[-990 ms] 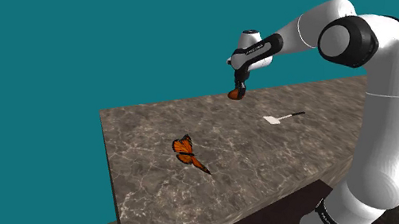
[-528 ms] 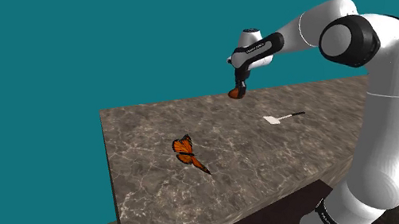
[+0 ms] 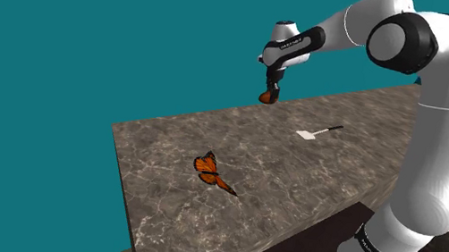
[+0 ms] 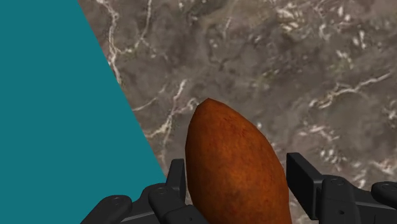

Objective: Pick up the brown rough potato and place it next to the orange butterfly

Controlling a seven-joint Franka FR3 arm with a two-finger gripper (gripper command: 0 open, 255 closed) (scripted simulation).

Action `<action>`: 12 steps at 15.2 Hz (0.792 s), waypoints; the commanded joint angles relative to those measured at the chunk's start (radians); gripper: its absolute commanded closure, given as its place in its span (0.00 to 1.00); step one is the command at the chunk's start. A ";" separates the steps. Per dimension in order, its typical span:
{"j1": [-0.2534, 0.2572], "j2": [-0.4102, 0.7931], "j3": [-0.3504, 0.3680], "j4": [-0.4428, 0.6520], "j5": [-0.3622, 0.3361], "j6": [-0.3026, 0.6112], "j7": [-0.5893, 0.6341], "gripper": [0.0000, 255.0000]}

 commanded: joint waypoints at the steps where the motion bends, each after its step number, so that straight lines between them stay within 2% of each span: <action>1: 0.002 -0.014 -0.001 0.010 -0.001 -0.023 -0.002 1.00; 12: 0.005 -0.061 -0.003 0.093 -0.003 -0.153 -0.018 1.00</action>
